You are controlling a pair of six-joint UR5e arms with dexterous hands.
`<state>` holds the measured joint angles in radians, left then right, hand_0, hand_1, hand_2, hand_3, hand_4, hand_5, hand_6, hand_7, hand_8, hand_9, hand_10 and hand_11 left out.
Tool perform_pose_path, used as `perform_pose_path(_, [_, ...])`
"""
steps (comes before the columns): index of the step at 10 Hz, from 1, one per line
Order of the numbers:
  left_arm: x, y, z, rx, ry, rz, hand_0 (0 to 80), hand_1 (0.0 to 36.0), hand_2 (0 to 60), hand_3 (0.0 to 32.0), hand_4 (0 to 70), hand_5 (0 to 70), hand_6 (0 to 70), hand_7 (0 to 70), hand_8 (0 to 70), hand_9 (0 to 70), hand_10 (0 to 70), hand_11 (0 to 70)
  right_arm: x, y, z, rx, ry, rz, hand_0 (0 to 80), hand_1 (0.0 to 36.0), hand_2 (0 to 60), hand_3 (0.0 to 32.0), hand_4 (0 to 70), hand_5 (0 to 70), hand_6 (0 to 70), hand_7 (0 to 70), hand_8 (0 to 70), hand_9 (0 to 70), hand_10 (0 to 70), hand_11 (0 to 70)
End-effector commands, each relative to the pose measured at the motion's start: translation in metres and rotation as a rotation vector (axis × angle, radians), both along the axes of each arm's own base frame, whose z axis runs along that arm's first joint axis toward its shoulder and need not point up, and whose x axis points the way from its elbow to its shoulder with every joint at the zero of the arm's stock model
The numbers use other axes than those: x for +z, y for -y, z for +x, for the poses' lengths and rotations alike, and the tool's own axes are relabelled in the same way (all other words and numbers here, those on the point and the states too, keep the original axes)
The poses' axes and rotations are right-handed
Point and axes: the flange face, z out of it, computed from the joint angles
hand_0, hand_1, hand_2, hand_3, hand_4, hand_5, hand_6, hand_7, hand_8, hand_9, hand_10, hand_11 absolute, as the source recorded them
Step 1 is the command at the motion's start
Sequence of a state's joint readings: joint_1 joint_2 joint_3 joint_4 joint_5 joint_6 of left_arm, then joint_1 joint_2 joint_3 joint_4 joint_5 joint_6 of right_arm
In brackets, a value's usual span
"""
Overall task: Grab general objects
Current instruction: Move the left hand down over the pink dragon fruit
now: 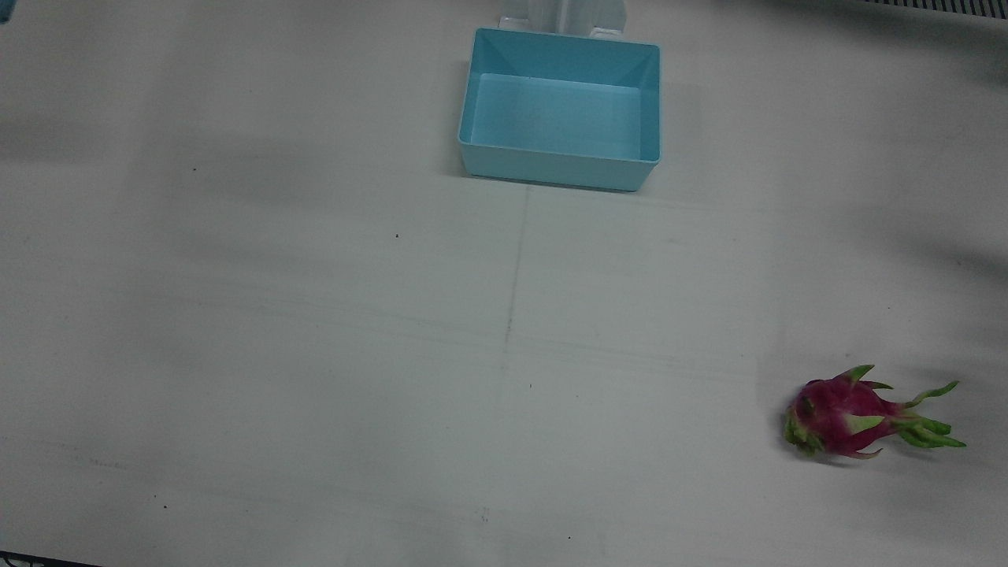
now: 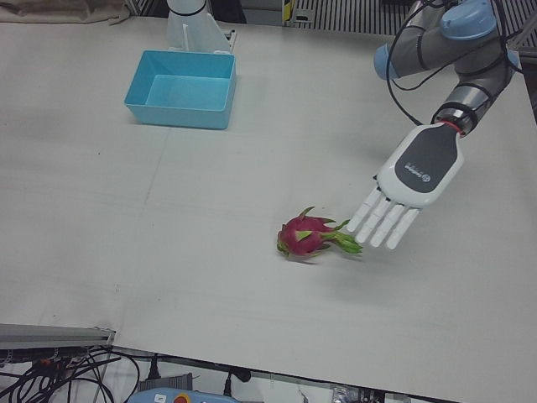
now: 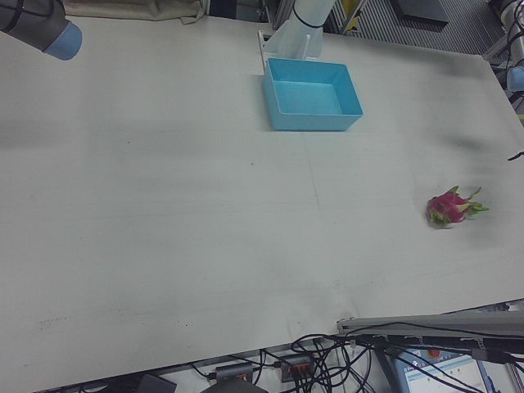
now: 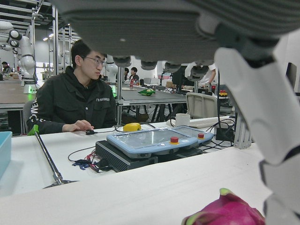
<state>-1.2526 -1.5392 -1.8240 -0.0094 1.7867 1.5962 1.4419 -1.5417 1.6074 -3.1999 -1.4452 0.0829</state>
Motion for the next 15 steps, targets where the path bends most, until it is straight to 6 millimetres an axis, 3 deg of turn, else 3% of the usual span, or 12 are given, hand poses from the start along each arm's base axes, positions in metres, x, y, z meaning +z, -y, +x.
perform_pose_path(1, [-0.03, 0.017, 0.097, 0.033, 0.025, -0.01, 51.2, 21.1, 4.7, 30.4, 0.0, 0.0, 0.0, 0.0, 0.0, 0.0, 0.0, 0.0, 0.0, 0.0, 0.0, 0.0, 0.0, 0.0, 0.0, 0.0, 0.0, 0.0, 0.0, 0.0, 0.0, 0.0, 0.0, 0.0, 0.0, 0.0])
perform_pose_path(3, [-0.025, 0.018, 0.143, 0.035, 0.054, -0.029, 51.1, 22.1, 8.9, 29.4, 0.0, 0.0, 0.0, 0.0, 0.0, 0.0, 0.0, 0.0, 0.0, 0.0, 0.0, 0.0, 0.0, 0.0, 0.0, 0.0, 0.0, 0.0, 0.0, 0.0, 0.0, 0.0, 0.0, 0.0, 0.0, 0.0])
perform_pose_path(5, [-0.022, 0.028, 0.173, 0.015, 0.093, -0.033, 48.3, 17.0, 3.7, 31.2, 0.0, 0.0, 0.0, 0.0, 0.0, 0.0, 0.0, 0.0, 0.0, 0.0, 0.0, 0.0, 0.0, 0.0, 0.0, 0.0, 0.0, 0.0, 0.0, 0.0, 0.0, 0.0, 0.0, 0.0, 0.0, 0.0])
perform_pose_path(6, [-0.023, 0.03, 0.18, 0.014, 0.1, -0.034, 47.2, 15.1, 2.6, 30.2, 0.0, 0.0, 0.0, 0.0, 0.0, 0.0, 0.0, 0.0, 0.0, 0.0, 0.0, 0.0, 0.0, 0.0, 0.0, 0.0, 0.0, 0.0, 0.0, 0.0, 0.0, 0.0, 0.0, 0.0, 0.0, 0.0])
perform_pose_path(7, [-0.027, 0.031, 0.182, 0.012, 0.129, -0.036, 47.1, 15.5, 3.7, 28.4, 0.0, 0.0, 0.0, 0.0, 0.0, 0.0, 0.0, 0.0, 0.0, 0.0, 0.0, 0.0, 0.0, 0.0, 0.0, 0.0, 0.0, 0.0, 0.0, 0.0, 0.0, 0.0, 0.0, 0.0, 0.0, 0.0])
perform_pose_path(9, [-0.041, 0.039, 0.187, -0.01, 0.251, 0.0, 48.0, 17.4, 6.5, 29.8, 0.0, 0.0, 0.0, 0.0, 0.0, 0.0, 0.0, 0.0, 0.001, 0.0, 0.0, 0.0, 0.0, -0.001, 0.0, 0.0, 0.0, 0.0, 0.0, 0.0, 0.0, 0.0, 0.0, 0.0, 0.0, 0.0])
perform_pose_path(11, [-0.036, 0.04, 0.184, -0.057, 0.316, -0.012, 48.4, 18.7, 8.6, 30.4, 0.0, 0.0, 0.0, 0.0, 0.0, 0.0, 0.0, 0.0, 0.0, 0.0, 0.0, 0.0, 0.0, 0.0, 0.0, 0.0, 0.0, 0.0, 0.0, 0.0, 0.0, 0.0, 0.0, 0.0, 0.0, 0.0])
perform_pose_path(12, [-0.027, 0.039, 0.195, -0.044, 0.338, -0.019, 48.1, 18.5, 9.4, 32.0, 0.0, 0.0, 0.0, 0.0, 0.0, 0.0, 0.0, 0.0, 0.0, 0.0, 0.0, 0.0, 0.0, 0.0, 0.0, 0.0, 0.0, 0.0, 0.0, 0.0, 0.0, 0.0, 0.0, 0.0, 0.0, 0.0])
perform_pose_path(15, [-0.007, 0.043, 0.219, -0.017, 0.355, -0.028, 47.2, 17.3, 8.9, 32.0, 0.0, 0.0, 0.0, 0.0, 0.0, 0.0, 0.0, 0.0, 0.0, 0.0, 0.0, 0.0, 0.0, 0.0, 0.0, 0.0, 0.0, 0.0, 0.0, 0.0, 0.0, 0.0, 0.0, 0.0, 0.0, 0.0])
